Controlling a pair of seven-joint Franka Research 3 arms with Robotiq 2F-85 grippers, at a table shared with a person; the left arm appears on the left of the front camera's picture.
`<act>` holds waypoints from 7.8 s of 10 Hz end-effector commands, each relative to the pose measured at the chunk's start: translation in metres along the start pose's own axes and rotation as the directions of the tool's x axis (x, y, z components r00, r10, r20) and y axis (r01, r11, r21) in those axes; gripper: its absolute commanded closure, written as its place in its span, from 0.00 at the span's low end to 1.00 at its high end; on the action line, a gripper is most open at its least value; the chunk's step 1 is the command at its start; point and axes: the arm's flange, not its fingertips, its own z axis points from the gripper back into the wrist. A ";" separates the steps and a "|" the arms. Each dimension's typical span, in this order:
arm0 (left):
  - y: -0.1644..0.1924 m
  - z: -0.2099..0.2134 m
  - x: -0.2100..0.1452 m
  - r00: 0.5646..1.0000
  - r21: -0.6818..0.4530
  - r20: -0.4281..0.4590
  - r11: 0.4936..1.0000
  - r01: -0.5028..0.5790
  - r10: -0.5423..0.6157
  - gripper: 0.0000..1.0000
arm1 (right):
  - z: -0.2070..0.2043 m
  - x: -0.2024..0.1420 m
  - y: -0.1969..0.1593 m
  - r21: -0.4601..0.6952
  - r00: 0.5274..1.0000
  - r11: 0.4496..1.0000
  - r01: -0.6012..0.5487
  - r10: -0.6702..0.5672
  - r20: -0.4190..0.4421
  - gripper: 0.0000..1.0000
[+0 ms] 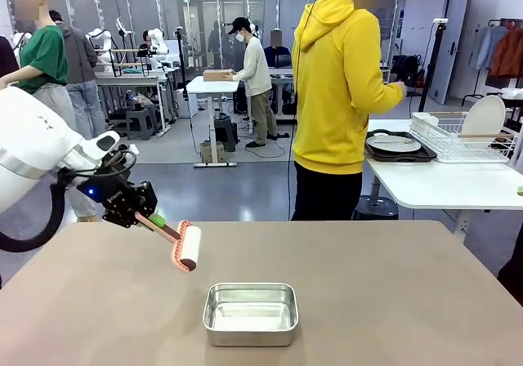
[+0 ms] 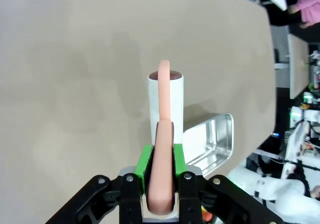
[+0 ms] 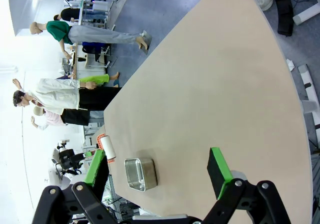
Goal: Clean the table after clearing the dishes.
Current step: When the right (or left) Handle tray is removed, use the right hand (or left hand) to clean the right (or left) side of the table with the Lint Roller, then place the Lint Roller back on top of the Airtight Container.
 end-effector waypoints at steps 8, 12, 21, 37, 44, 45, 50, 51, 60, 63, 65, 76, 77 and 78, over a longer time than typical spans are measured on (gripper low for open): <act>0.100 -0.058 0.010 0.984 -0.089 -0.150 0.990 -0.111 0.096 0.78 | 0.003 -0.002 0.001 -0.007 1.000 1.000 -0.006 0.006 -0.009 0.00; 0.148 -0.064 0.014 0.955 0.012 -0.204 0.976 -0.216 0.214 0.78 | 0.003 -0.002 0.001 -0.007 1.000 1.000 -0.006 0.006 -0.009 0.00; 0.159 0.047 -0.023 0.957 0.394 -0.108 0.895 -0.207 0.269 0.78 | 0.003 -0.002 0.001 -0.007 1.000 1.000 -0.006 0.006 -0.009 0.00; 0.046 0.141 -0.029 1.000 0.434 -0.008 0.901 0.001 0.003 0.78 | 0.003 -0.002 0.001 -0.007 1.000 1.000 -0.006 0.006 -0.009 0.00; 0.048 0.137 -0.029 1.000 0.431 -0.021 0.902 0.004 0.005 0.78 | 0.003 -0.002 0.001 -0.007 1.000 1.000 -0.006 0.006 -0.009 0.00; 0.009 0.133 -0.018 0.984 0.454 -0.083 0.873 0.177 -0.156 0.78 | 0.003 -0.002 0.001 -0.007 1.000 1.000 -0.006 0.006 -0.009 0.00; -0.183 0.049 -0.009 0.599 0.304 -0.460 0.517 0.800 -0.656 0.78 | 0.003 -0.002 0.001 -0.007 1.000 1.000 -0.006 0.006 -0.009 0.00; -0.216 0.022 -0.013 0.481 0.219 -0.503 0.433 0.874 -0.718 0.78 | 0.003 -0.002 0.001 -0.007 1.000 1.000 -0.006 0.006 -0.009 0.00; -0.309 -0.140 -0.048 -0.043 -0.198 -0.652 0.115 0.973 -0.757 0.78 | 0.003 -0.002 0.001 -0.007 1.000 1.000 -0.006 0.006 -0.009 0.00; -0.281 -0.163 -0.041 -0.039 -0.210 -0.627 0.120 0.970 -0.778 0.78 | 0.003 -0.002 0.001 -0.007 1.000 1.000 -0.006 0.006 -0.009 0.00; -0.263 -0.172 -0.024 -0.013 -0.191 -0.631 0.139 0.972 -0.776 0.78 | 0.003 -0.002 0.001 -0.007 1.000 1.000 -0.006 0.006 -0.009 0.00; -0.237 -0.190 -0.008 0.000 -0.253 -0.625 0.202 0.946 -0.781 0.19 | 0.003 -0.002 0.001 -0.007 1.000 1.000 -0.006 0.006 -0.009 0.00; -0.240 -0.185 -0.007 0.004 -0.248 -0.616 0.198 0.948 -0.788 0.10 | 0.003 -0.002 0.001 -0.007 1.000 1.000 -0.006 0.006 -0.009 0.00; -0.240 -0.184 -0.007 0.008 -0.246 -0.613 0.201 0.948 -0.790 0.02 | 0.003 -0.002 0.001 -0.007 1.000 1.000 -0.006 0.006 -0.009 0.00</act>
